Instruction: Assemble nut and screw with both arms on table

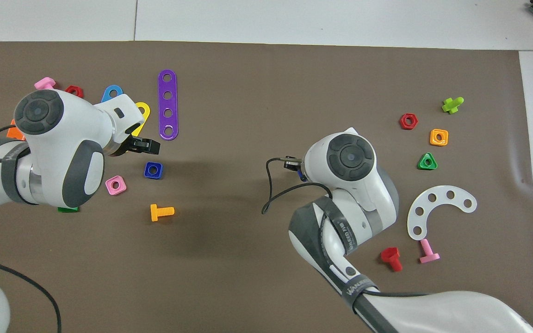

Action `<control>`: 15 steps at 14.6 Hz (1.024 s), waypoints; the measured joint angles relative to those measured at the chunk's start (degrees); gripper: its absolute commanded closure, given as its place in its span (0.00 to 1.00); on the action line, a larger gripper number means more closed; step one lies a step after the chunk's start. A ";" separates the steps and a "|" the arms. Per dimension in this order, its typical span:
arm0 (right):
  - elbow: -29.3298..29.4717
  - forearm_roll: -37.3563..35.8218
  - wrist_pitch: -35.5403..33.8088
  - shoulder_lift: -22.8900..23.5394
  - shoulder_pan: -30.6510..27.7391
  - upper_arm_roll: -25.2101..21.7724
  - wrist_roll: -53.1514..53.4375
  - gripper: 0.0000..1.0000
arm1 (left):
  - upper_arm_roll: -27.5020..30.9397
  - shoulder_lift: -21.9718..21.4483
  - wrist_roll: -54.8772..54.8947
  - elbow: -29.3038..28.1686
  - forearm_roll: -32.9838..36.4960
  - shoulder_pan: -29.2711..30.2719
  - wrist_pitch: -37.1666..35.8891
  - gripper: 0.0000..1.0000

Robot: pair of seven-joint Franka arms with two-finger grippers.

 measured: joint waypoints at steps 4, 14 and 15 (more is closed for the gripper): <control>-0.03 -2.12 2.49 2.16 6.31 0.00 11.00 1.00 | 0.08 1.45 0.73 -0.01 0.00 0.01 0.57 0.12; 1.99 -4.90 4.10 4.81 9.09 -0.40 18.76 0.01 | -0.26 4.25 -11.32 -1.49 -0.21 -0.55 3.03 0.17; 2.56 -4.90 3.89 4.59 8.37 -0.47 18.76 0.01 | -0.25 4.25 -11.38 -2.26 -0.21 -0.70 3.96 0.19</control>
